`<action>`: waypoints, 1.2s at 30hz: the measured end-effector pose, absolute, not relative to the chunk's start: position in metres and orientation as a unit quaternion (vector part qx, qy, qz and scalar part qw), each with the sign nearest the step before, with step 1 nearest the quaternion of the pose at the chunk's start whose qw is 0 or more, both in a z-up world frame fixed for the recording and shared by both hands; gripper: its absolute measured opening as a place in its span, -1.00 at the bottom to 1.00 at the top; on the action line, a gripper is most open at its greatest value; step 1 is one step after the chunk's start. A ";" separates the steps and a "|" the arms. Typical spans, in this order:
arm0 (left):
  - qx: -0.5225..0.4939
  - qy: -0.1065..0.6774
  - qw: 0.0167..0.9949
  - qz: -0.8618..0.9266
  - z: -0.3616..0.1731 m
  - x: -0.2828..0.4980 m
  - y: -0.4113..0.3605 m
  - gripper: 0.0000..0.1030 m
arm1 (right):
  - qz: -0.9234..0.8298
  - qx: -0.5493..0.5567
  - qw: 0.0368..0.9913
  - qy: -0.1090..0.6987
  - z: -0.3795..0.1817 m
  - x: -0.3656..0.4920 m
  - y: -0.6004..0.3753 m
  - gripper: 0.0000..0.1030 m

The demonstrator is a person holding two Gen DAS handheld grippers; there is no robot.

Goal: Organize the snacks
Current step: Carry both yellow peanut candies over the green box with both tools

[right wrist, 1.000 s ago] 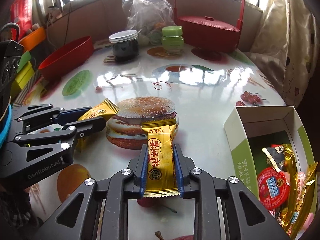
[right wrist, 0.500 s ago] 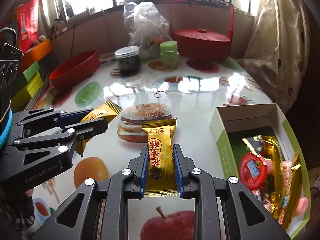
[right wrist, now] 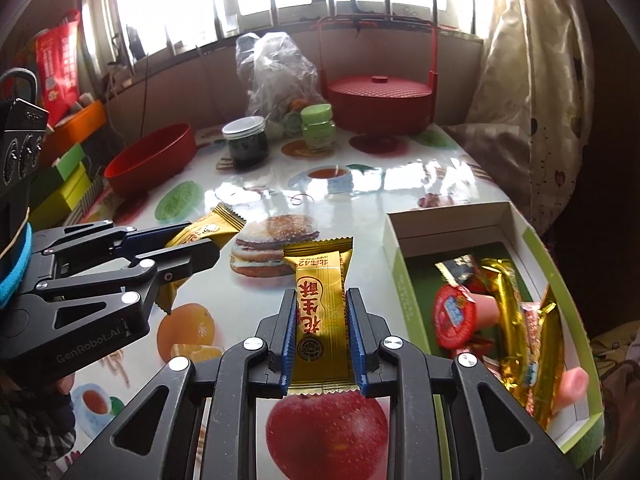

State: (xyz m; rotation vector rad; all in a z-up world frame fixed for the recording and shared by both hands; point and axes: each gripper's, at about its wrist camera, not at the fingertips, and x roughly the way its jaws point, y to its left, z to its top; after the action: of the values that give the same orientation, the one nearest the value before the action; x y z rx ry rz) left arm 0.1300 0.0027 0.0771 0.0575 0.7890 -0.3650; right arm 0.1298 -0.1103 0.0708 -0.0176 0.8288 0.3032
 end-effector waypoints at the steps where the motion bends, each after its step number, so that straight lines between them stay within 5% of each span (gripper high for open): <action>1: 0.028 0.382 0.907 -0.177 0.078 0.129 0.001 -0.49 | 0.146 -0.007 0.905 0.400 0.071 0.128 -0.112 -0.57; 36: 0.039 0.374 0.890 -0.258 0.092 0.130 -0.092 -0.49 | 0.058 0.040 0.925 0.372 0.092 0.086 -0.217 -0.57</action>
State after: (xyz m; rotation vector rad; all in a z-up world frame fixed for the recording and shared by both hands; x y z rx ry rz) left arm 0.1297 -0.0923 0.0917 0.0820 0.7778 -0.5362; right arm 0.0864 -0.2173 0.0923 0.0822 0.7640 0.1196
